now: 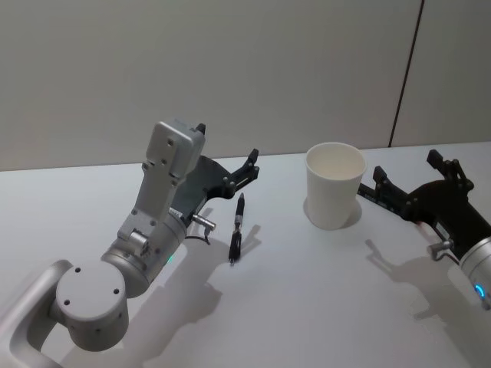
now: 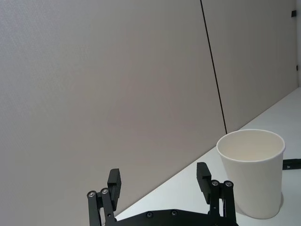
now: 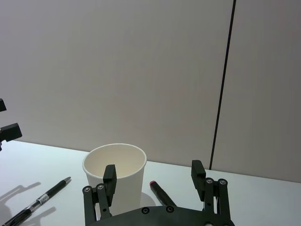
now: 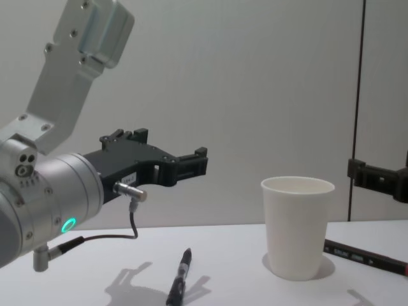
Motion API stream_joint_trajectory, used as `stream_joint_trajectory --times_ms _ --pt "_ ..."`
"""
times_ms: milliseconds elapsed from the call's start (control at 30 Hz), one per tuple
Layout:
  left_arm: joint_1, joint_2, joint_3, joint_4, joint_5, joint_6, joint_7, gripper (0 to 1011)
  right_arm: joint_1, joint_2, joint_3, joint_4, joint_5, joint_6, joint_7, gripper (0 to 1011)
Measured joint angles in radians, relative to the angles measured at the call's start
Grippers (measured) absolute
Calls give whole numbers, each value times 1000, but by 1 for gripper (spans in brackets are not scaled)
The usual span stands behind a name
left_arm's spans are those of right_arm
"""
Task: Place the pen into the pen holder.
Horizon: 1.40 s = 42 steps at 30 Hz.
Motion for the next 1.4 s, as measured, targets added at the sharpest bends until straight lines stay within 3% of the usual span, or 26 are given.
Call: stream_joint_trajectory --times_ms 1400 --pt "0 0 0 0 0 0 0 1001 0 1 1 0 0 0 2 1002"
